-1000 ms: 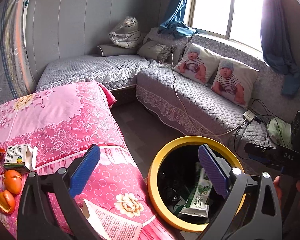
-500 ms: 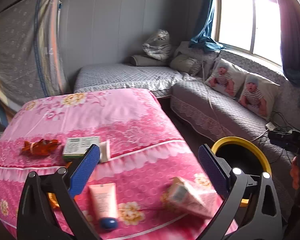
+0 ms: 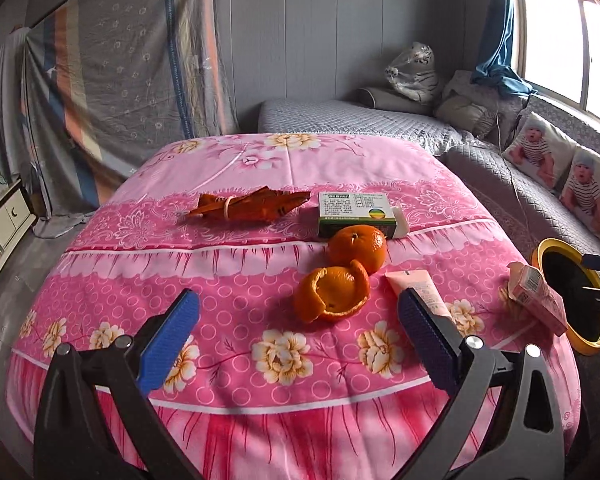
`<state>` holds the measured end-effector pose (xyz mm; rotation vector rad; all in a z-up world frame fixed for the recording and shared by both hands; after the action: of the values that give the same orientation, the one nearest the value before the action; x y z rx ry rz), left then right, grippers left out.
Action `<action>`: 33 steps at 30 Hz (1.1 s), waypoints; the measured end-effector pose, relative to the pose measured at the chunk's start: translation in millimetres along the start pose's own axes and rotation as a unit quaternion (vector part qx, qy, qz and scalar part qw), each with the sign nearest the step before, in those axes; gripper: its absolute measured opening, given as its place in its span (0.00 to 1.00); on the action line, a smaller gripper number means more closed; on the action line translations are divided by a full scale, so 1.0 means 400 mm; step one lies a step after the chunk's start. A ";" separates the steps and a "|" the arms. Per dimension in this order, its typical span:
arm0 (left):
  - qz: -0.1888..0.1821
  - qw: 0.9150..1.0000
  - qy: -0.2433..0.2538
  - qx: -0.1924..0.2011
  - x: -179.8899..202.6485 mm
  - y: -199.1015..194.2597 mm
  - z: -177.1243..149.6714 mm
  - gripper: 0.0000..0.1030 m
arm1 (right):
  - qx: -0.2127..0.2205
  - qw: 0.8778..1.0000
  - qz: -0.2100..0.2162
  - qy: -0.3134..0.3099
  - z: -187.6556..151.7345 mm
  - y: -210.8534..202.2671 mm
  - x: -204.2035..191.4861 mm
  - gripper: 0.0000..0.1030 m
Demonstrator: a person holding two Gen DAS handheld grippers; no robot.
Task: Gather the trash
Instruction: 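Grasp the torn pink paper box with the right tool, then grasp the orange peel with the left tool while the right tool holds the pink box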
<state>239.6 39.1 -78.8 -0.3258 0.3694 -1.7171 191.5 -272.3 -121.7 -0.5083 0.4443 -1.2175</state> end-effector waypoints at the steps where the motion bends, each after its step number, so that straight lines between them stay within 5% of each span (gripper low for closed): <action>1: -0.005 1.000 -0.007 -0.003 -0.002 -0.001 -0.007 0.92 | -0.013 1.000 0.007 -0.003 -0.007 0.015 -0.005 0.83; 7: -0.021 1.000 -0.011 -0.008 0.014 -0.008 -0.024 0.92 | -0.077 0.996 0.028 -0.031 -0.031 0.103 -0.008 0.83; 14: -0.022 0.999 -0.016 -0.019 0.013 0.008 -0.032 0.92 | -0.103 0.994 0.036 -0.028 -0.047 0.153 -0.001 0.83; 18: -0.022 0.999 -0.014 -0.024 0.012 0.019 -0.032 0.92 | -0.117 0.992 0.046 -0.022 -0.055 0.166 -0.007 0.71; 26: -0.030 0.999 0.002 -0.044 0.026 0.039 -0.041 0.92 | -0.108 0.992 0.063 0.010 -0.042 0.157 -0.007 0.56; 33: -0.088 0.992 0.033 -0.087 0.055 0.097 -0.048 0.92 | -0.062 0.991 0.107 0.044 0.011 0.070 -0.036 0.55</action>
<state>262.4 12.2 -112.1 -0.4388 0.5549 -1.8757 211.3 -250.8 -133.9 -0.5004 0.6374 -1.0126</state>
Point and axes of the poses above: each gripper's, at about its wrist camera, not at the fingertips, and y roughly the way its jaws point, x to its right, z to its top, the point moved 8 cm from there along y, roughly the way its jaws point, and after that the axes turned 12 degrees about x, right-handed, at the moved point
